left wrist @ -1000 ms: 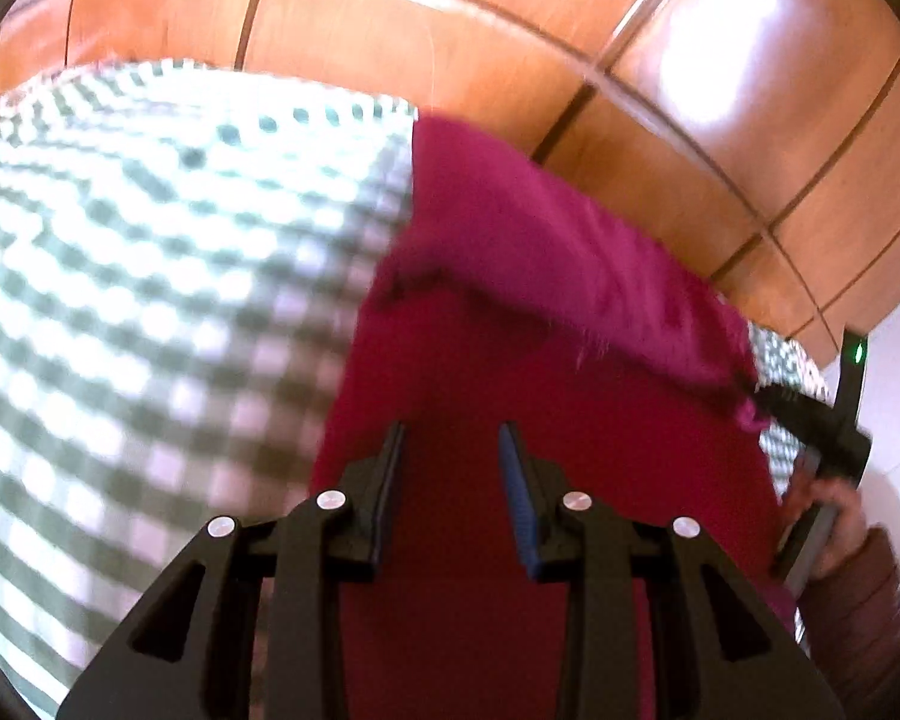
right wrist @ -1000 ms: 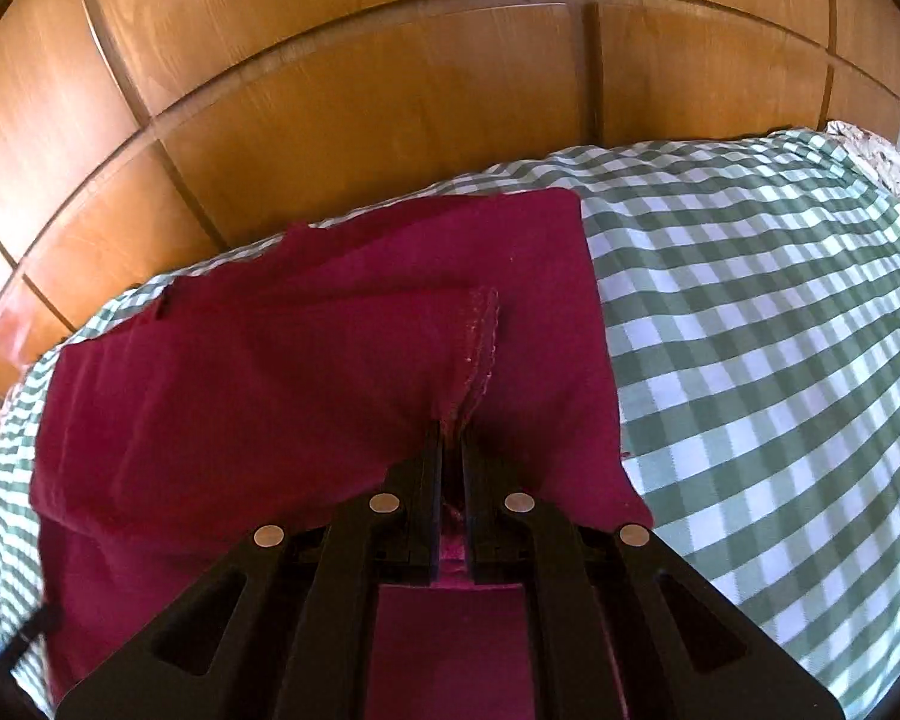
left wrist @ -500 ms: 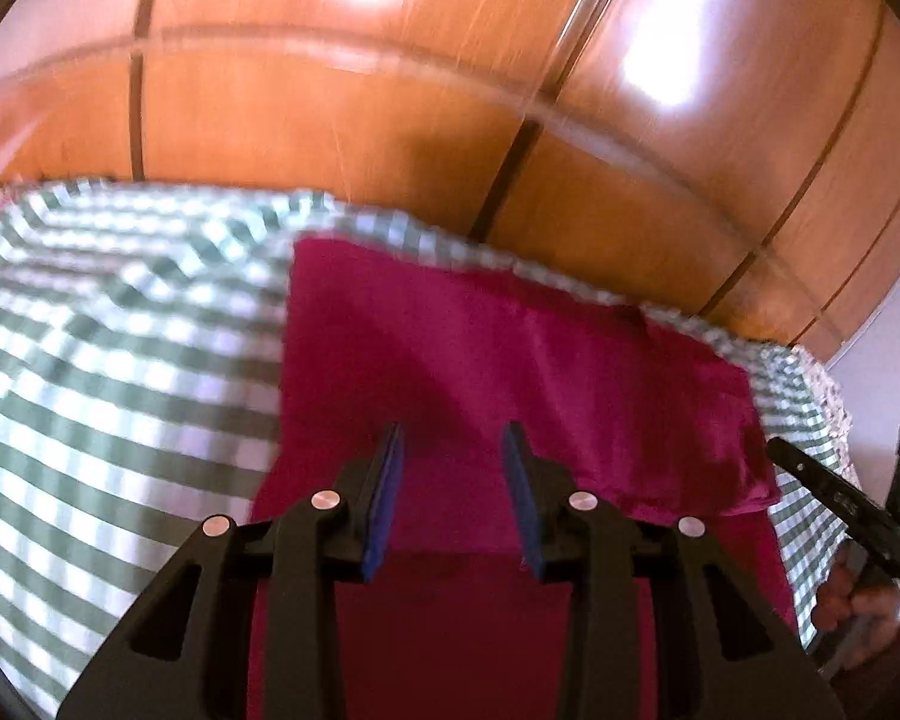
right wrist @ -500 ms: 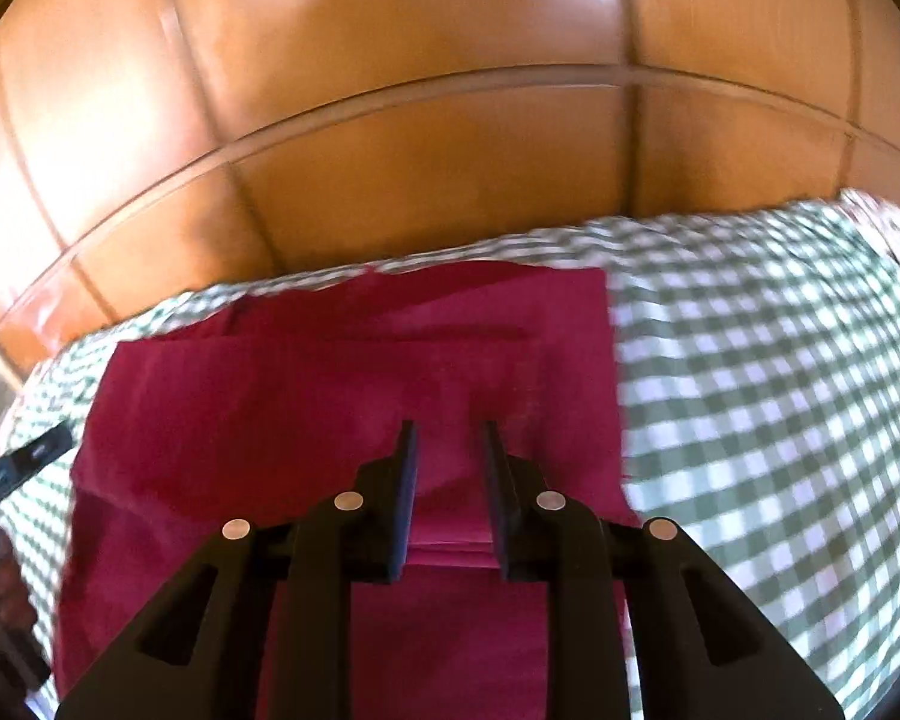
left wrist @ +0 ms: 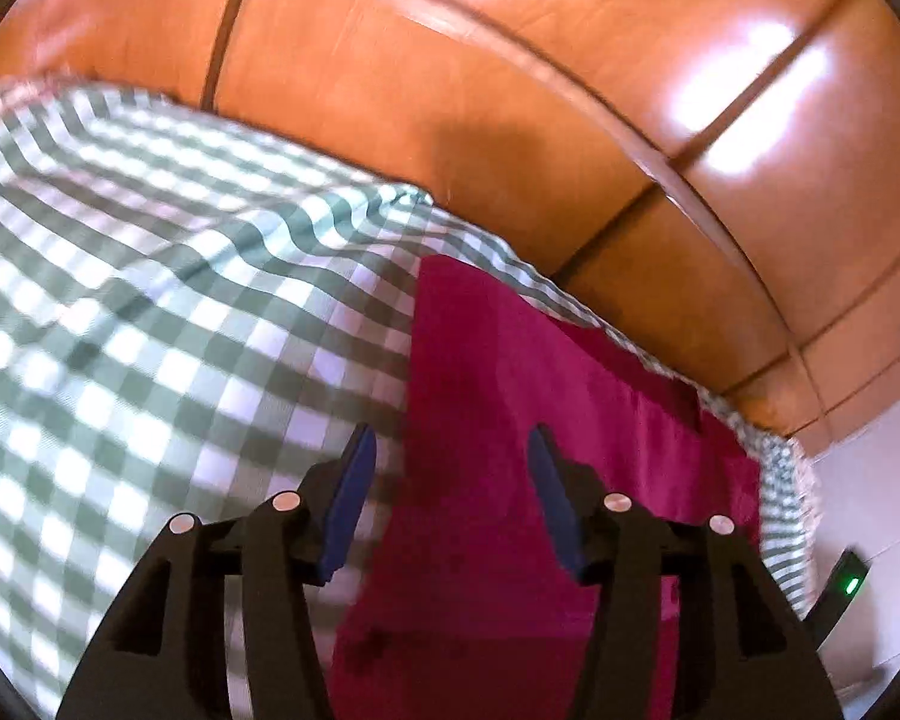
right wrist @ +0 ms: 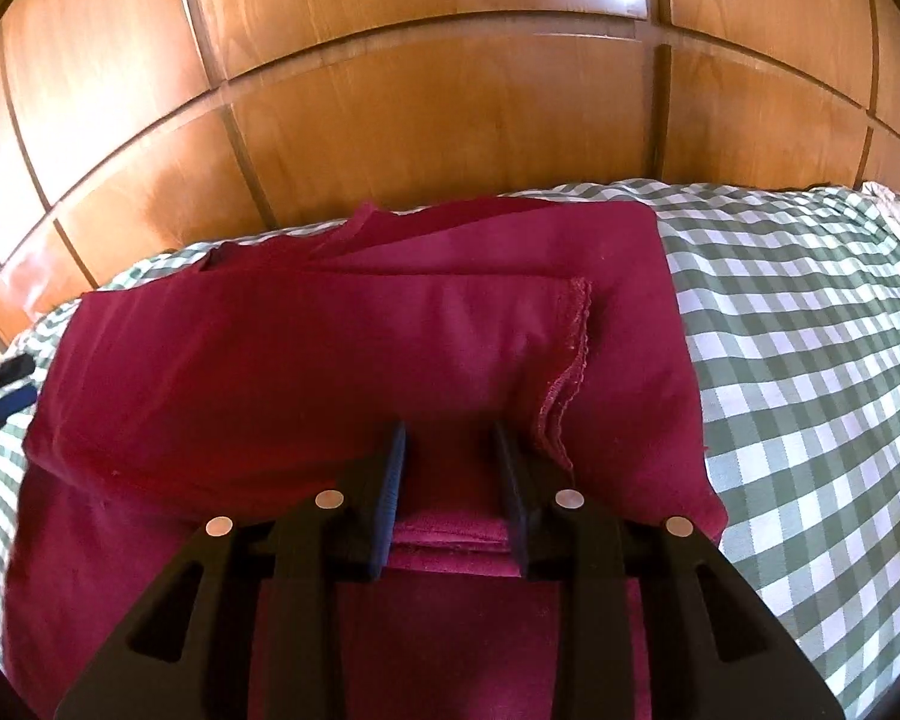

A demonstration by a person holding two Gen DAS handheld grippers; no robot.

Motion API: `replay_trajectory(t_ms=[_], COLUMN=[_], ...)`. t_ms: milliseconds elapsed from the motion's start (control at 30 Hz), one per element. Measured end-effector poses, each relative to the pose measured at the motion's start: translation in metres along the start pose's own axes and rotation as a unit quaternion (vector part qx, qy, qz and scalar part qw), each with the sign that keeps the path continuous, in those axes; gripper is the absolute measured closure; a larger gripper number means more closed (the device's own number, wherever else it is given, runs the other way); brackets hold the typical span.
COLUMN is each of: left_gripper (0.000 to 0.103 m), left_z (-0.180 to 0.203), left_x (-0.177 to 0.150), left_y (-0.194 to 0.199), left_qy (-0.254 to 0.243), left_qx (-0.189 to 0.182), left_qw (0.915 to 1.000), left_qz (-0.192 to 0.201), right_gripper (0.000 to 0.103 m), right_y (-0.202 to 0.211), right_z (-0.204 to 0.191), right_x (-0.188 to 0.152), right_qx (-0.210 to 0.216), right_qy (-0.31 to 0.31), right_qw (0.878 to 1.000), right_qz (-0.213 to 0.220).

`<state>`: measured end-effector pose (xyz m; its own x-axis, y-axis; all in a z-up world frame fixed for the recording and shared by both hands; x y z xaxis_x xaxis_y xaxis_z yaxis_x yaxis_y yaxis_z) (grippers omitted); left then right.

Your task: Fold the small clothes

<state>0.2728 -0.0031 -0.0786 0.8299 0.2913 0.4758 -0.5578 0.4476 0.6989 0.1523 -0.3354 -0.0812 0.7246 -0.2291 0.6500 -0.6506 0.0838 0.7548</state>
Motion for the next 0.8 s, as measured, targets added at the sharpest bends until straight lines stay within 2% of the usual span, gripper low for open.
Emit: replay_trajectory(t_ms=[167,200,233,300,333,367,433,467,533,633,733,800], left_gripper=[0.049,0.058,0.078,0.088,0.091,0.091,0.092,0.092,0.089,0.084,0.077,0.077], left_z=[-0.003,0.0,0.007,0.016,0.019,0.024,0.033,0.035,0.029,0.033,0.034,0.038], left_x=[0.019,0.022,0.023,0.024,0.026,0.025,0.022,0.018,0.016,0.011,0.016,0.008], left_y=[-0.031,-0.036,-0.039,-0.037,-0.031,-0.026,-0.023,-0.032,-0.052,-0.063,-0.052,-0.026], left_qy=[0.037,0.037,0.033,0.013,0.004,-0.008,-0.044,-0.074,-0.105,-0.149,-0.124,-0.125], left_qx=[-0.024,-0.037,-0.041,-0.025,-0.01,0.005,0.06,0.104,0.158,0.196,0.202,0.199], left_qw=[0.9987,0.9981,0.9979,0.9994,0.9999,0.9997,0.996,0.9905,0.981,0.9679,0.9703,0.9697], left_qz=[-0.026,-0.032,-0.037,-0.021,0.003,0.021,0.05,0.051,0.037,0.05,0.049,0.065], right_gripper=[0.074,0.074,0.074,0.074,0.074,0.074,0.074,0.073,0.073,0.073,0.073,0.073], right_y=[-0.001,-0.001,-0.001,-0.002,-0.002,-0.001,-0.002,-0.003,-0.004,-0.005,-0.006,-0.006], right_z=[0.0,0.001,0.0,0.0,0.0,0.0,-0.002,-0.004,-0.009,-0.012,-0.011,-0.009], right_x=[0.002,0.001,0.002,0.002,0.002,0.002,0.002,0.002,0.002,0.001,0.002,0.001], right_qx=[-0.001,-0.002,-0.003,-0.003,-0.004,-0.005,-0.015,-0.021,-0.037,-0.05,-0.051,-0.047], right_qy=[-0.001,0.0,0.0,0.001,0.002,0.003,0.011,0.016,0.03,0.045,0.046,0.042], right_qw=[1.0,1.0,1.0,1.0,1.0,1.0,1.0,1.0,0.999,0.998,0.998,0.998], right_qz=[0.0,0.0,0.001,0.001,0.001,0.002,0.003,0.004,0.005,0.008,0.008,0.008])
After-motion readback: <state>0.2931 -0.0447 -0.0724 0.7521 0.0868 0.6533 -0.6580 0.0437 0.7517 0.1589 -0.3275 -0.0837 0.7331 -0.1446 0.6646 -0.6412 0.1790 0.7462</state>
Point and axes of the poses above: each gripper's, at about its wrist camera, not at the fingertips, and y roughly against the way its jaws point, z to its right, x to its top, the point moved 5 cm from there along -y, roughly the way its jaws point, and after that the axes turned 1 degree about -x, right-handed, at the moved point
